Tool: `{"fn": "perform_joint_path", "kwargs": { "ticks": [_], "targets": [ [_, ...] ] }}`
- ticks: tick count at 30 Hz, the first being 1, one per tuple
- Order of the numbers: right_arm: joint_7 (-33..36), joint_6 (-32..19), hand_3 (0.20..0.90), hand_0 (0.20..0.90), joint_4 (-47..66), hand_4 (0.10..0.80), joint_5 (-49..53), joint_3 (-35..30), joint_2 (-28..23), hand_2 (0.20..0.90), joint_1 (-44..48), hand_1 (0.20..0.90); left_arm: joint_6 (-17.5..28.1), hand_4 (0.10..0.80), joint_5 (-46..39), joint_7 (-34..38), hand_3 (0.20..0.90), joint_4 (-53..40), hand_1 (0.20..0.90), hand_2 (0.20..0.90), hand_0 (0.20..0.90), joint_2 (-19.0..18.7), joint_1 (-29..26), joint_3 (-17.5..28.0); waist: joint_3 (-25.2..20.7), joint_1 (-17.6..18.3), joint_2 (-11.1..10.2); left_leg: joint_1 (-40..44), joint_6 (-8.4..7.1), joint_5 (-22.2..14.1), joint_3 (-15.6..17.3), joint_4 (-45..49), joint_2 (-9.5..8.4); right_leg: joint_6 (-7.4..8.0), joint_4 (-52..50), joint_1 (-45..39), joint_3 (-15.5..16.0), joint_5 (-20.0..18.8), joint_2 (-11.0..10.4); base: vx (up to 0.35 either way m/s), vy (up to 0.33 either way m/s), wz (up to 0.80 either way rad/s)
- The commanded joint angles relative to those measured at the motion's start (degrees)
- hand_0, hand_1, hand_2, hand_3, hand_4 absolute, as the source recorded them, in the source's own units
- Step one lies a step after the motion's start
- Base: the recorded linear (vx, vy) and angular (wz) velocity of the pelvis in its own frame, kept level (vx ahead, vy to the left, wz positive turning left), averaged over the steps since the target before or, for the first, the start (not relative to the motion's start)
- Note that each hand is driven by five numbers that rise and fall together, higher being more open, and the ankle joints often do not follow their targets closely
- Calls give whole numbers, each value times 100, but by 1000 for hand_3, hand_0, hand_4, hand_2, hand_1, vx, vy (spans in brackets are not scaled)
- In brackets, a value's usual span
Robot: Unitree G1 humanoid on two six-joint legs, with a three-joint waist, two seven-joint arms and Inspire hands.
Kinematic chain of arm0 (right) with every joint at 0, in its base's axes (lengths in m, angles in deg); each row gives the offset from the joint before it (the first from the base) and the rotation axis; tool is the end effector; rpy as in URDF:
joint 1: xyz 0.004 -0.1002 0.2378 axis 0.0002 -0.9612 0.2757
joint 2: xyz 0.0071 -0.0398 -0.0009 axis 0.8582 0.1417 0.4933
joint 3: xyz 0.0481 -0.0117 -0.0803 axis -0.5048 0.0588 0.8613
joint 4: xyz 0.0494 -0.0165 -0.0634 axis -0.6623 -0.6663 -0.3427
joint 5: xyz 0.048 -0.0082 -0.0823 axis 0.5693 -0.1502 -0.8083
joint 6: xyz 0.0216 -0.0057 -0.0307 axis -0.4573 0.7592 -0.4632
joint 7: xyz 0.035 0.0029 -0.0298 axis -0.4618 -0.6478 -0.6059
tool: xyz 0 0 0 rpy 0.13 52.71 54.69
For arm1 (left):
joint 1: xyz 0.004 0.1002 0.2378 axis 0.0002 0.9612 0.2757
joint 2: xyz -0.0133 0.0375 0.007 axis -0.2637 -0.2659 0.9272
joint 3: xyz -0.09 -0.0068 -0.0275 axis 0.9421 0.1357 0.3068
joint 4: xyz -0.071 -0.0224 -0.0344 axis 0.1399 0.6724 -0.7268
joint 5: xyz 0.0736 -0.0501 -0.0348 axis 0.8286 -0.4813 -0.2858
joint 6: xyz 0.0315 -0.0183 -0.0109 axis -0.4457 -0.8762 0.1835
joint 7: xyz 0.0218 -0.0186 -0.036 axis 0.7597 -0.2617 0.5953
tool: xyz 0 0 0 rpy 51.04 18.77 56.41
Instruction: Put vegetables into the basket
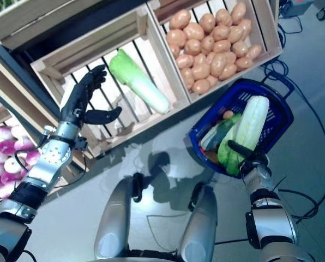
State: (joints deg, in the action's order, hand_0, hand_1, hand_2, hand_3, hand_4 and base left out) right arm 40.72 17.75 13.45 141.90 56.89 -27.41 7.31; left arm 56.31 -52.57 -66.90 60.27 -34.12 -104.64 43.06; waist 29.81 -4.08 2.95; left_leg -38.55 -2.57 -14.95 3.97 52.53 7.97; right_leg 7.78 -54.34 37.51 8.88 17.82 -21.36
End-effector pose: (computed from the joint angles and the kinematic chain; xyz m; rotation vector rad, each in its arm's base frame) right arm 0.2704 -0.3035 0.0614 0.4483 0.3117 -0.5996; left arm 0.2784 0.2111 0.1347 0.4345 -0.4382 -0.0375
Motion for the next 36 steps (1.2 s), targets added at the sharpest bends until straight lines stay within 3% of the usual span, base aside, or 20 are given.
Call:
{"fn": "perform_joint_path", "kwargs": {
  "ticks": [1,5,9,11,19,24,29,30,31,36],
  "targets": [
    [109,-530,900,900,7,800,446,-145,-686,900,453,900,885,800,378,631,900,-369,900,900,900,-409,-769,318,-201,34,116,237,-288,-214,-197,-226,190,-287,-210,-153,-141,-48,-147,43,34,1],
    [-112,-707,900,900,175,800,791,-133,-817,900,585,900,758,800,547,1013,900,-313,900,900,900,-671,-995,344,-198,92,152,22,-328,-580,-213,264,211,-271,-635,122,-303,267,-148,10,53,2],
    [-369,-759,900,900,332,800,1017,-92,-899,900,629,900,377,800,1529,1618,900,-115,900,900,900,-967,-1256,208,-234,180,154,-180,-337,-721,-200,607,269,-296,-913,357,-409,394,-135,-16,53,-3],
    [-536,-757,900,900,324,800,1216,-65,-945,900,686,900,147,800,2088,2015,900,174,900,900,900,-1281,-1552,-72,-276,223,149,-246,-357,-776,-200,734,310,-288,-1014,442,-461,440,-128,13,49,-3],
    [-703,-541,900,900,248,800,1125,236,-1061,900,907,900,-580,800,3381,2773,900,1130,900,900,900,-1884,-2685,-1288,-346,398,138,-396,-401,-824,-178,956,459,-288,-1189,618,-616,493,-62,28,49,-5],
    [-878,-342,900,900,107,800,1109,536,-1166,900,1125,900,-1052,800,4054,2665,900,1768,900,900,900,-1949,-3448,-2241,-333,529,125,-493,-434,-773,-125,957,539,-256,-1157,732,-696,416,-8,9,50,-10],
    [-1071,-200,900,900,-23,800,1091,734,-1206,900,1320,900,-1357,800,4305,2414,900,2326,900,900,900,-1886,-3994,-2900,-282,619,107,-641,-446,-766,-91,1050,601,-232,-1195,885,-745,374,17,-12,42,-8],
    [-920,-98,900,900,-74,800,653,798,-1222,900,1348,900,-1394,800,4370,2348,900,2458,900,900,900,-1874,-4116,-3031,-273,641,99,-682,-460,-768,-82,1072,618,-216,-1202,925,-751,361,23,-32,47,-9],
    [-447,-52,900,900,-183,800,-574,1110,-1318,900,1398,900,-1455,800,4369,2295,900,2668,900,900,900,-1847,-4271,-3244,-252,666,84,-757,-458,-757,-66,1118,654,-205,-1217,1007,-761,319,24,-28,31,-8],
    [-39,39,900,900,-343,800,-1433,1857,-1541,900,1830,900,-1596,800,4390,2165,900,2983,900,900,900,-1724,-4558,-3546,-192,685,39,-898,-438,-744,-61,1182,704,-194,-1205,1136,-763,238,54,-34,10,-11]
  ]
}}
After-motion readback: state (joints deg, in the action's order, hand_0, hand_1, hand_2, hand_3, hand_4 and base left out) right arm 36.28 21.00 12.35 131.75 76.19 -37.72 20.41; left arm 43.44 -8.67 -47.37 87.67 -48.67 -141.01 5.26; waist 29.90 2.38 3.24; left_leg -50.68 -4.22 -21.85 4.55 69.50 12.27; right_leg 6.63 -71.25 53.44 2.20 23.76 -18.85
